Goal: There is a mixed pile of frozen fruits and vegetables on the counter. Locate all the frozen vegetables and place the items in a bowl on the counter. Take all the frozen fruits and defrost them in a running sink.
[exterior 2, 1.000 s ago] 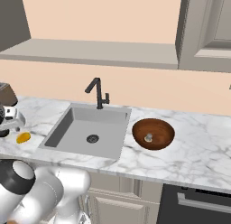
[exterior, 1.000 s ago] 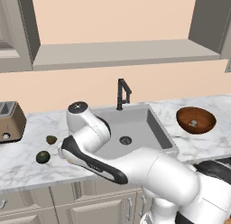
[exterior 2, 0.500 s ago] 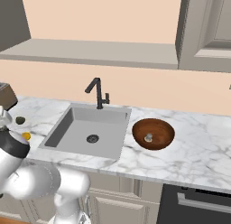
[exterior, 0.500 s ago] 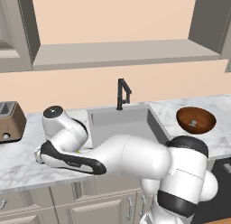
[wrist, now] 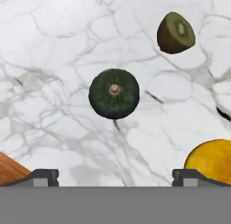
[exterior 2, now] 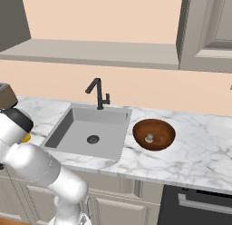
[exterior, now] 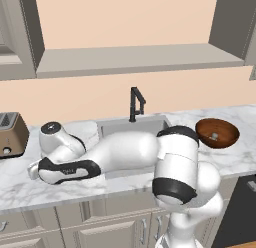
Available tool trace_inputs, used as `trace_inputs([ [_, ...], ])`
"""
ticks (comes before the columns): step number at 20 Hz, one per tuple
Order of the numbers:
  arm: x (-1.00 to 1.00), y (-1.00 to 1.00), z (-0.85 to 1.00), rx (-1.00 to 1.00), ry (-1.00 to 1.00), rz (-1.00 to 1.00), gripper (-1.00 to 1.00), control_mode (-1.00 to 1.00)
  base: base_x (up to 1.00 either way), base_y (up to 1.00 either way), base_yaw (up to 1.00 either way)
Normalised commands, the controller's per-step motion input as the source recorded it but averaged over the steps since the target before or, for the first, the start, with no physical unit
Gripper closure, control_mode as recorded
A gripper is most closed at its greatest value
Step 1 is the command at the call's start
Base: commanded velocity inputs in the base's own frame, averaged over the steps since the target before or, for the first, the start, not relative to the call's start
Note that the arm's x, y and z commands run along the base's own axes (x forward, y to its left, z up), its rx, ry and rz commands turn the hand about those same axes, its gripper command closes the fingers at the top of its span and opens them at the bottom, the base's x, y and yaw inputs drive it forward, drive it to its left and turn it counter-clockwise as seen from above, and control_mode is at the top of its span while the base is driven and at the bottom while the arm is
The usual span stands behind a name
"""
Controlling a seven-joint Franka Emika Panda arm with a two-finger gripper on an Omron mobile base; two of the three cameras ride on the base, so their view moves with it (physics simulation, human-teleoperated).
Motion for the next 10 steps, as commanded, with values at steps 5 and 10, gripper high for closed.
trace_inputs([
  [5, 0.40, 0.32, -0.24, 0.00, 0.06, 0.00, -1.00, -1.00, 0.00, 0.00, 0.00],
  [10, 0.41, 0.05, 0.00, -0.03, 0.11, 0.00, -1.00, -1.00, 0.00, 0.00, 0.00],
])
